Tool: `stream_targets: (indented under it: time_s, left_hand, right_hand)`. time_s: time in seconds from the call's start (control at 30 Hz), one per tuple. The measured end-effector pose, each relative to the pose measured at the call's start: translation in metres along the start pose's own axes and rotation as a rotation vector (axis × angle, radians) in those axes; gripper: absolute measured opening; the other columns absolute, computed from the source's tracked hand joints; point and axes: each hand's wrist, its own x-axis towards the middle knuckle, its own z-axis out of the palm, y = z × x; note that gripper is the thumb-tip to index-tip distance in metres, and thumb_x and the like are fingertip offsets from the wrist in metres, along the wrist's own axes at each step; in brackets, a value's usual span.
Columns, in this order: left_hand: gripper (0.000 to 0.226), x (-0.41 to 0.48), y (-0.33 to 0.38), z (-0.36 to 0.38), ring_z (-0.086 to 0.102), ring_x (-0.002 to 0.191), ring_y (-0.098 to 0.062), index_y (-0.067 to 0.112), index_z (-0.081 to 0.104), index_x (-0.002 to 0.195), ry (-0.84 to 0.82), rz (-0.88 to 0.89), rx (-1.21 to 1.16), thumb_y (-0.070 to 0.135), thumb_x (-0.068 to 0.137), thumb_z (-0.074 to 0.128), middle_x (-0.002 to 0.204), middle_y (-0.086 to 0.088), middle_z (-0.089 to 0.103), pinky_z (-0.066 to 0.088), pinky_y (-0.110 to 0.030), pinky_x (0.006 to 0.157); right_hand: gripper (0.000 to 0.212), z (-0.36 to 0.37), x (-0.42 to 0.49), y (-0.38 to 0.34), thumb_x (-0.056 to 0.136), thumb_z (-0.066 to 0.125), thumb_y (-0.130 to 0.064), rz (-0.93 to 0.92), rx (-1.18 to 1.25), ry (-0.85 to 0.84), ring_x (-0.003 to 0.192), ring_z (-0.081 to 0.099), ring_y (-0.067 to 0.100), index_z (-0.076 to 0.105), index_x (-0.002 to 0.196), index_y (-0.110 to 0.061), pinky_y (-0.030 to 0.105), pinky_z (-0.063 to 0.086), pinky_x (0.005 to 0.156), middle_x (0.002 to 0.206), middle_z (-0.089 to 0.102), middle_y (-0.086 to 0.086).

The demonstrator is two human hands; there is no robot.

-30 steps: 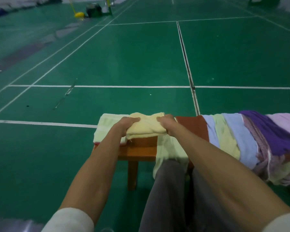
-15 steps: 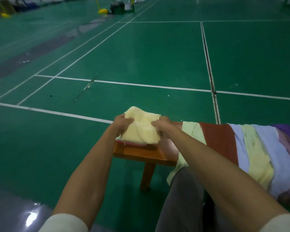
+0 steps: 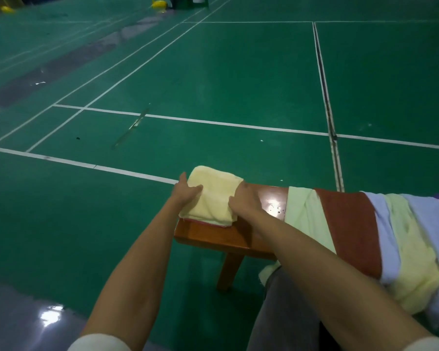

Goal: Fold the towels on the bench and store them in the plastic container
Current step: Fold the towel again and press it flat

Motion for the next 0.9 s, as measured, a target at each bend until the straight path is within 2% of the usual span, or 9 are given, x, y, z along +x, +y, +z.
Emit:
stream_targets:
  time_s: [0.07,0.17,0.23,0.33,0.4,0.5,0.73,0.9]
  left_hand:
    - [0.081,0.004,-0.011,0.009,0.028,0.149,-0.038,0.026,0.014,0.162,0.014,0.091,0.284,0.051,0.097,0.056,0.164,-0.015,0.026,0.028,-0.052,0.12]
    - [0.068,0.008,-0.011,0.02,0.006,0.156,-0.036,0.038,0.01,0.161,0.116,0.277,0.617,0.058,0.102,0.037,0.17,-0.008,0.007,0.011,-0.054,0.124]
    - [0.059,0.008,-0.001,0.024,-0.004,0.157,-0.032,0.039,0.009,0.161,0.144,0.464,0.825,0.053,0.106,0.024,0.171,-0.003,0.0,0.005,-0.054,0.126]
    - [0.055,0.013,0.003,0.032,-0.009,0.157,-0.029,0.037,0.006,0.162,0.07,0.61,1.043,0.047,0.108,0.011,0.171,-0.002,-0.001,0.002,-0.052,0.126]
    - [0.057,0.019,-0.006,0.038,-0.011,0.156,-0.027,0.036,-0.002,0.162,0.025,0.568,1.065,0.048,0.107,0.005,0.171,-0.001,-0.004,0.0,-0.051,0.126]
    - [0.057,0.026,-0.023,0.045,-0.013,0.156,-0.024,0.039,-0.008,0.16,0.013,0.514,0.989,0.05,0.106,0.004,0.171,0.001,-0.008,-0.001,-0.049,0.127]
    - [0.063,0.037,-0.041,0.02,-0.025,0.153,-0.027,0.052,-0.013,0.155,-0.09,0.671,0.921,0.07,0.098,0.009,0.168,-0.002,-0.021,-0.009,-0.047,0.124]
    - [0.066,0.032,-0.044,0.029,-0.027,0.152,-0.03,0.048,-0.017,0.156,-0.039,0.687,0.941,0.069,0.101,0.011,0.167,-0.008,-0.024,-0.006,-0.051,0.125]
  right_hand:
    - [0.054,0.005,0.0,0.0,0.093,0.053,-0.023,-0.087,-0.129,0.087,0.118,0.052,0.036,0.039,0.142,-0.004,0.043,0.05,0.091,0.136,0.049,0.018]
    - [0.048,0.007,0.002,-0.01,0.098,0.051,-0.025,-0.216,-0.211,0.186,0.123,0.048,0.036,0.04,0.14,-0.005,0.044,0.041,0.102,0.138,0.047,0.018]
    - [0.051,0.009,0.003,-0.019,0.099,0.049,-0.026,-0.256,-0.255,0.156,0.134,0.04,0.038,0.038,0.144,-0.005,0.046,0.033,0.114,0.149,0.039,0.021]
    - [0.061,0.02,0.008,-0.027,0.105,0.035,-0.027,-0.279,-0.291,0.036,0.154,0.009,0.04,0.017,0.159,-0.006,0.053,0.009,0.125,0.166,0.009,0.022]
    - [0.064,0.03,0.011,-0.027,0.106,0.028,-0.028,-0.277,-0.347,-0.005,0.155,-0.006,0.038,0.002,0.162,-0.007,0.055,0.0,0.125,0.168,-0.006,0.02]
    - [0.066,0.042,0.014,-0.018,0.107,0.02,-0.034,-0.262,-0.393,-0.015,0.154,-0.016,0.036,-0.007,0.161,-0.006,0.055,-0.007,0.124,0.167,-0.016,0.02]
    - [0.084,0.05,0.037,0.012,0.1,0.022,-0.058,-0.35,-0.367,0.001,0.155,-0.017,0.031,-0.01,0.161,-0.01,0.056,-0.006,0.124,0.167,-0.018,0.015]
    - [0.084,0.043,0.042,0.013,0.101,0.022,-0.058,-0.355,-0.4,-0.013,0.155,-0.018,0.031,-0.011,0.161,-0.009,0.056,-0.005,0.124,0.167,-0.019,0.015]
